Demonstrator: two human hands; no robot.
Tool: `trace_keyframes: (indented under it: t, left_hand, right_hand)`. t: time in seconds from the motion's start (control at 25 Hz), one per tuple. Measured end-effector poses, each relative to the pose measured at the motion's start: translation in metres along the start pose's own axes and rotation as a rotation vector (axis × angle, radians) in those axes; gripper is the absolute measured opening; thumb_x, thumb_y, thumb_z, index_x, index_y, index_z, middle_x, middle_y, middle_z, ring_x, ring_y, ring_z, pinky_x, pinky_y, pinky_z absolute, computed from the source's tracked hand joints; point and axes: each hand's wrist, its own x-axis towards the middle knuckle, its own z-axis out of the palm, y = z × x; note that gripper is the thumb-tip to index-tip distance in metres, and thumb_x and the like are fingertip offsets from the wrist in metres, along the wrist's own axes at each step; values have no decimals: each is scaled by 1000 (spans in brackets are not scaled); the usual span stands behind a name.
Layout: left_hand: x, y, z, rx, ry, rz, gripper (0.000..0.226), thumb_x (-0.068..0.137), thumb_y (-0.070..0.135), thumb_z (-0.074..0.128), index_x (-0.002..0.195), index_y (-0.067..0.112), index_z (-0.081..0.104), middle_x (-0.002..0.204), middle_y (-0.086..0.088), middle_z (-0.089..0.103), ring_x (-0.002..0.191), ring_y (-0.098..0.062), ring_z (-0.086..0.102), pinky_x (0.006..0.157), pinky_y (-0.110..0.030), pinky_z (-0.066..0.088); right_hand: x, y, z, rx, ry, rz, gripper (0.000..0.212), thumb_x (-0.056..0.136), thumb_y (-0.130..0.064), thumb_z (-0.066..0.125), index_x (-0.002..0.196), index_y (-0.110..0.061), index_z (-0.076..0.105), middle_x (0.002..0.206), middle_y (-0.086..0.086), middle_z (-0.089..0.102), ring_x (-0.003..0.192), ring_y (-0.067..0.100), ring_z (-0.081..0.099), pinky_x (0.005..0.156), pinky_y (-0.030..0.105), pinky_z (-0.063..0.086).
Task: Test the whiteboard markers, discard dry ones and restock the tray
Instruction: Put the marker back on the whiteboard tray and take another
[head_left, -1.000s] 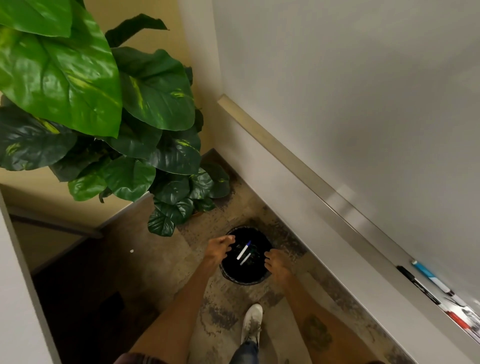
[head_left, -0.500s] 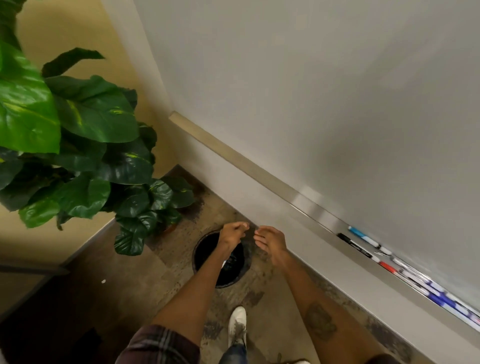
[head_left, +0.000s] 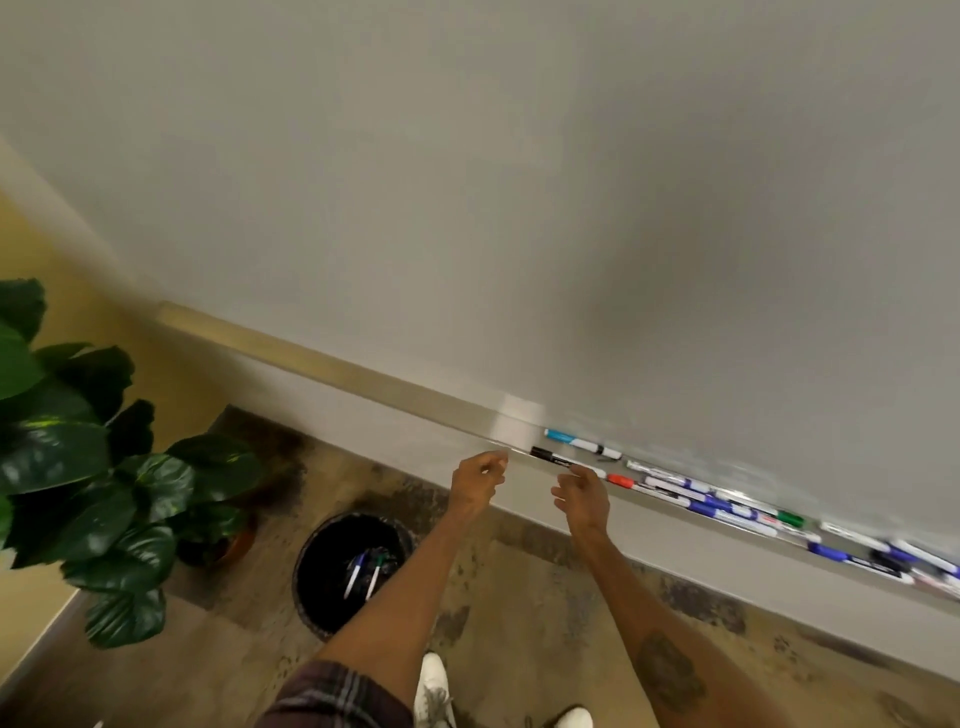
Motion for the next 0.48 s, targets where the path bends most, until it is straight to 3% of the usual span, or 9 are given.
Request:
trace_keyframes:
  t: [0.12,0.24,0.48]
  left_hand:
    - [10,4,28,-19,-17,19,34,98,13,59,132,13,61,136,-6,58,111,-24,62,94,-30,51]
    - [27,-1,46,86,-11,19,38,98,15,60,134,25,60,145,-5,53,123,-27,57,109,-44,45]
    - [44,-5,61,215,-65,-40,50,99,22,58,147,23,45,153,-4,43,134,-28,48,112,-46,42]
  right_hand:
    - [13,4,-24,-45,84,-36,34,99,-9,52,133,-8,52,107,12,63,87,24,63,79,38,56]
    - [26,11,-34,-117,107,-21,35,98,-11,51,133,-10,53,109,12,64,90,26,63,86,45,57]
    - [43,26,-37,-171,110,50,36,94,-15,56,130,-11,57,123,11,63,108,31,62,95,50,53]
